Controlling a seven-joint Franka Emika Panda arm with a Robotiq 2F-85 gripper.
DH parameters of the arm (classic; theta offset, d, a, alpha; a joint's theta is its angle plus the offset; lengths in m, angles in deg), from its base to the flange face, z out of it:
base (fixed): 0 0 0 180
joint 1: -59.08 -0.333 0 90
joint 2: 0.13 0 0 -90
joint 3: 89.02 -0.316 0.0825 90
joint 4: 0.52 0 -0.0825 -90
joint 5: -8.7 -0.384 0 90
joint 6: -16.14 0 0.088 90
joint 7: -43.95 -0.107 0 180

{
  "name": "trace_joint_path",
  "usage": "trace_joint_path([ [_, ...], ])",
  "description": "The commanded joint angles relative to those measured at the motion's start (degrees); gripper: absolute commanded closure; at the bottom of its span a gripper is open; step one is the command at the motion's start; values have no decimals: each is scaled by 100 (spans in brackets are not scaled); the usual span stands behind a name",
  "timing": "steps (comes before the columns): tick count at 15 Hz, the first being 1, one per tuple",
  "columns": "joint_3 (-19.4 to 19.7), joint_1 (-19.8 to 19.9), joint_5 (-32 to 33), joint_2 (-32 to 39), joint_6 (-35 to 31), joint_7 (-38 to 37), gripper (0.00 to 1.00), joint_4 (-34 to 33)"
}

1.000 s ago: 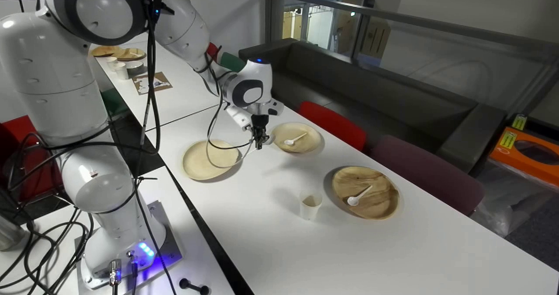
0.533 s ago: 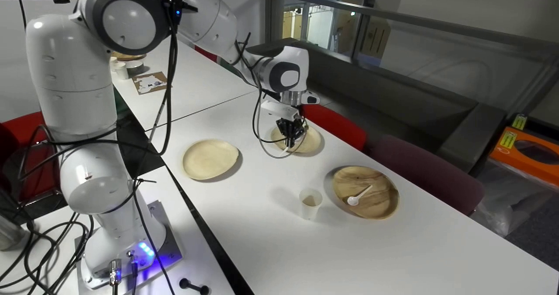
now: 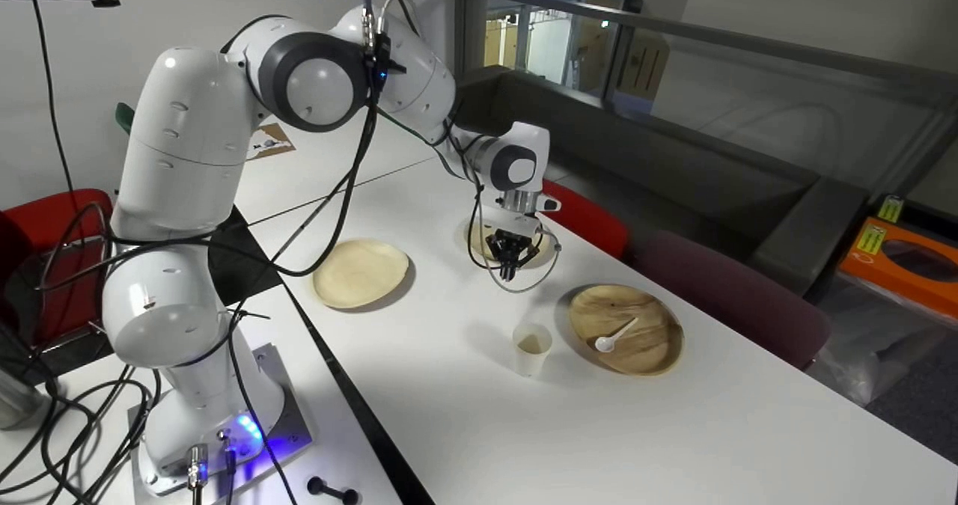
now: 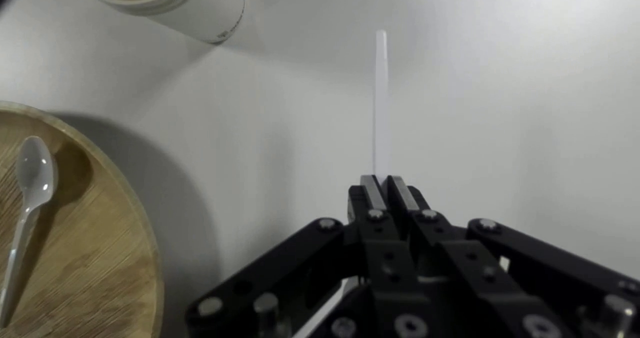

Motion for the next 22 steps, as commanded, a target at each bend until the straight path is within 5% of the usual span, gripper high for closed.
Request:
trace_joint_path([
  [1,-1,311,-422,-89,-135,-493,98,107],
  [6,75,433,-975,-243,-316,-1342,98,542],
  [13,99,26,-837,125,-536,-2206,98,650],
  [22,203,-130,-691,561,-446,-2484,98,419],
])
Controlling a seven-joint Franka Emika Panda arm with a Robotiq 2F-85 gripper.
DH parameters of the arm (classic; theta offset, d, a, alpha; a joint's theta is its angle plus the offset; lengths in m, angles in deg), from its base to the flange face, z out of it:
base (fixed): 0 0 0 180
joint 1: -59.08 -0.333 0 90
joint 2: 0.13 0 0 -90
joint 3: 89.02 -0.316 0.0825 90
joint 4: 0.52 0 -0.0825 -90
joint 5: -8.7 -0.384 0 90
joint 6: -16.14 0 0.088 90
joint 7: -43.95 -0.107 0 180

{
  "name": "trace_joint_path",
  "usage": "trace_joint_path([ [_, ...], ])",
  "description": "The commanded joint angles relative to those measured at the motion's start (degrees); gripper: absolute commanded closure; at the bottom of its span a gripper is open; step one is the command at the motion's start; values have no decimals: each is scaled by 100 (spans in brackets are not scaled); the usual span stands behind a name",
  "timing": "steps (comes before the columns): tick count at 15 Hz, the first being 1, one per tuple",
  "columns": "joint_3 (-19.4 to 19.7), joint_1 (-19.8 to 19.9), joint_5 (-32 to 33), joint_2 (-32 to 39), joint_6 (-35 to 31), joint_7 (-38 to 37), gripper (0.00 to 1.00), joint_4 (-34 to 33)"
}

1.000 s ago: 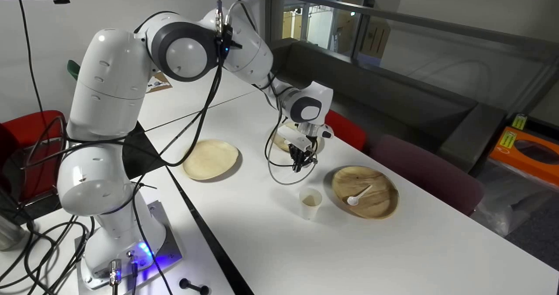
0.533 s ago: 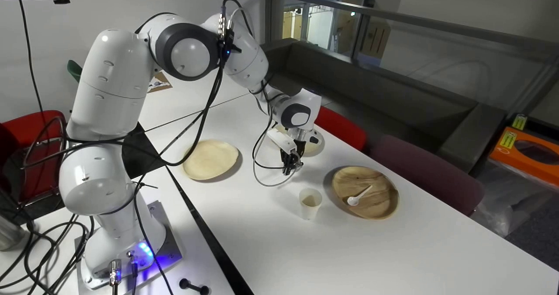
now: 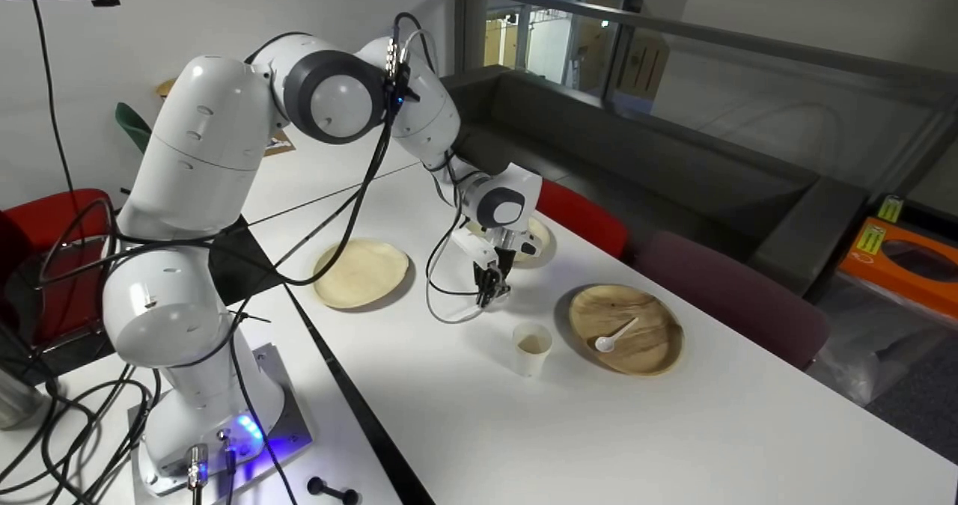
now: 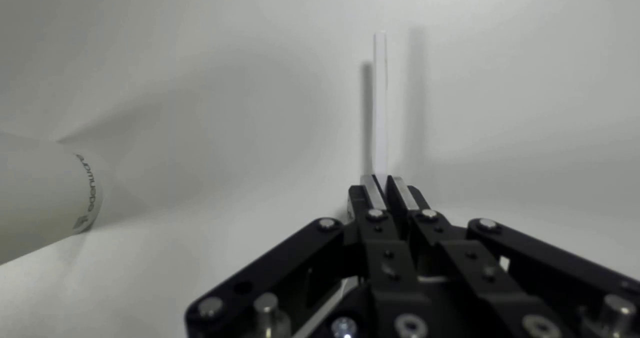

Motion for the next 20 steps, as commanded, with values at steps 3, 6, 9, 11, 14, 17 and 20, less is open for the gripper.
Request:
trace_joint_path([
  [3,123,-81,268,18,-17,-51,66,-35],
  [6,178,-162,545,-236,-148,-81,45,134],
  [9,238,-357,972,-644,-416,-160,23,297],
  [11,200,-433,1129,-895,-490,-153,8,320],
  [14,122,-548,1228,-1163,-464,-139,0,286],
  [17,-94,-527,1082,-1213,-352,215,0,43],
  [20,-340,-420,441,-1064,-144,169,0,-297],
])
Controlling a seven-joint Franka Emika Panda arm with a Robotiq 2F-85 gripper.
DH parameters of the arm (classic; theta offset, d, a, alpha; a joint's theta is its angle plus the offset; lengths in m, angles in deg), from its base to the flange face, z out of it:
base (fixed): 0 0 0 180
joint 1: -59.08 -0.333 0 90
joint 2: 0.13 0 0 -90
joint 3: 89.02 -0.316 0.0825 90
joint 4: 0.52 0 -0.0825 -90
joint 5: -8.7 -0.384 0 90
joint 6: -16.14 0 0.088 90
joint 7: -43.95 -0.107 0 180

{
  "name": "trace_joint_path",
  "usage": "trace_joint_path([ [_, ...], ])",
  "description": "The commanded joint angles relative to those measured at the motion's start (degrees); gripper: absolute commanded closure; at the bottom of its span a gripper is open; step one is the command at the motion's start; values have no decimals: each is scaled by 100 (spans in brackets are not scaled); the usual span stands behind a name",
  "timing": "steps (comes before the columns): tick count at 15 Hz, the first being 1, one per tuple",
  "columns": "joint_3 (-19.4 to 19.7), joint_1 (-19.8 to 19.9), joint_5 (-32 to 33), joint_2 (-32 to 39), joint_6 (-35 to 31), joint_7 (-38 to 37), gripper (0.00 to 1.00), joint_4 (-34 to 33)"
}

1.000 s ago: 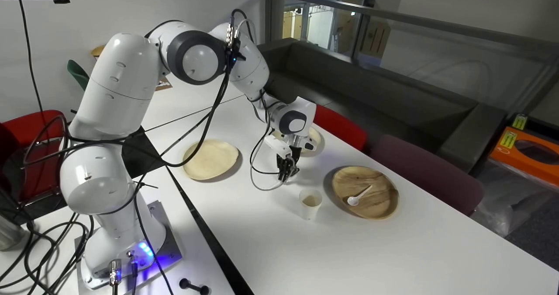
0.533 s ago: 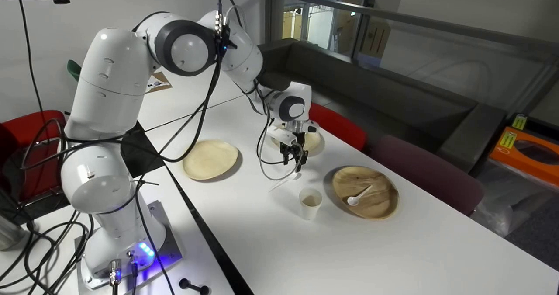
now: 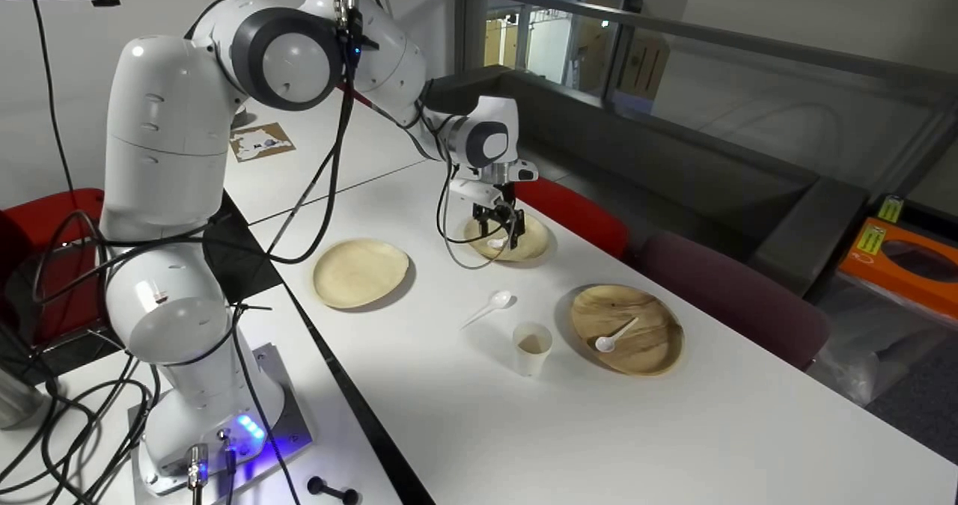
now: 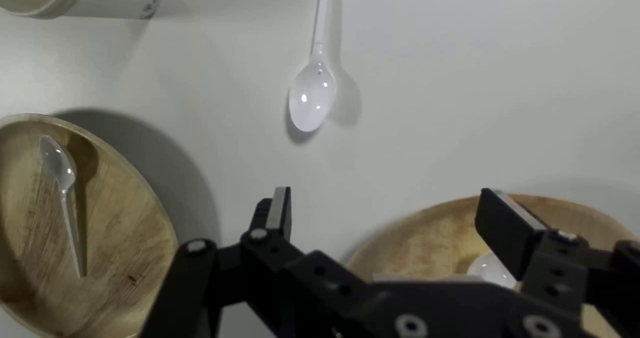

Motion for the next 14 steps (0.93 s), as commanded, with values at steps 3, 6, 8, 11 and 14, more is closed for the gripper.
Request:
trace_joint_path([
  [3,-248,91,-954,142,179,-259,0,-415],
  [6,-67,-85,-921,284,-54,-1069,0,-565],
  [8,10,-166,-771,471,17,-1431,0,-782],
  [11,39,-247,-604,802,190,-1468,0,-1221],
  [14,16,-306,-494,1174,426,-1256,0,-1762],
])
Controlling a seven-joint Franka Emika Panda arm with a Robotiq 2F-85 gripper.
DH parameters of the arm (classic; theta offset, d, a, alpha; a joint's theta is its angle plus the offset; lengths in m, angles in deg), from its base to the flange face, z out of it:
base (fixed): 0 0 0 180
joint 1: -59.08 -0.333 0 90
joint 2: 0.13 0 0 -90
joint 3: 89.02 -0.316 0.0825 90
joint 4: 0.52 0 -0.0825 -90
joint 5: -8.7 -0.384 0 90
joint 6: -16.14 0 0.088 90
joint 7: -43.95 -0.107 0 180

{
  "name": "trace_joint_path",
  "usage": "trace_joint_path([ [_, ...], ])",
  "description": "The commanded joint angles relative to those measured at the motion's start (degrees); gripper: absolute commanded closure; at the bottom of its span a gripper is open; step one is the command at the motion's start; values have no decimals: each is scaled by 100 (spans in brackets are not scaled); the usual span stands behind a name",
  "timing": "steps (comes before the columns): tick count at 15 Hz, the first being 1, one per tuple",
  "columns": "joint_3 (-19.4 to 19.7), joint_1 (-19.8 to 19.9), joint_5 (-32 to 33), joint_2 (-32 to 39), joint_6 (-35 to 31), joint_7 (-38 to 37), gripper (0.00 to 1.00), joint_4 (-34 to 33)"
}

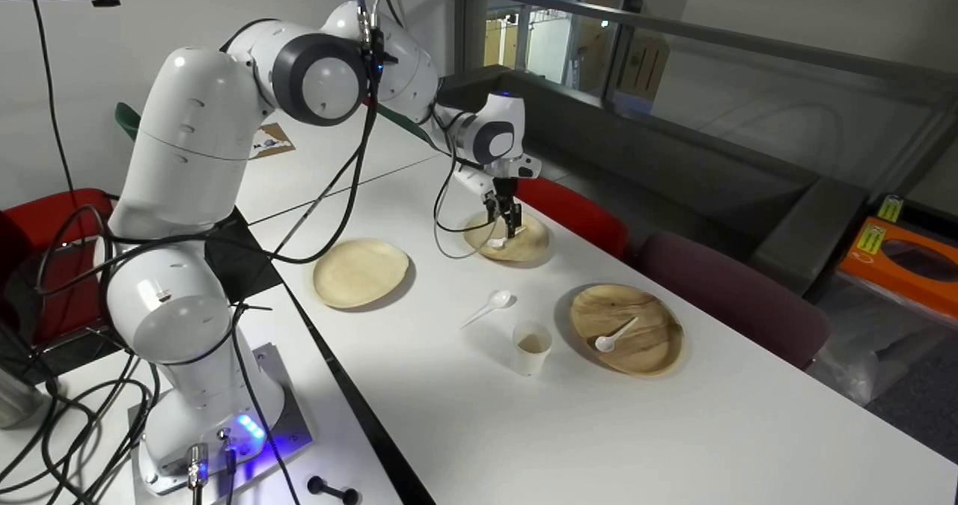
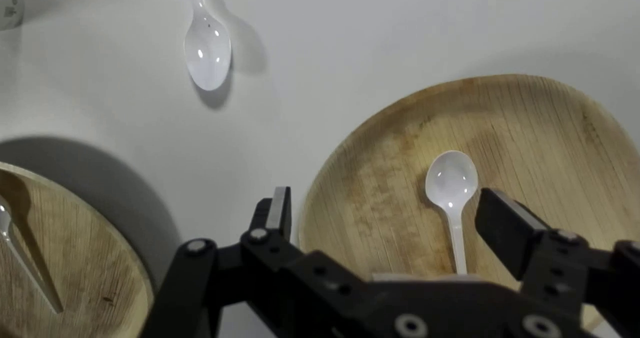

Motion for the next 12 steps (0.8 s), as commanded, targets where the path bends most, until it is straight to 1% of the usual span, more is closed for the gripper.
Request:
trace_joint_path([
  [1,64,-148,195,494,482,112,0,-858],
  [12,34,-270,246,1895,1462,557,0,-2785],
])
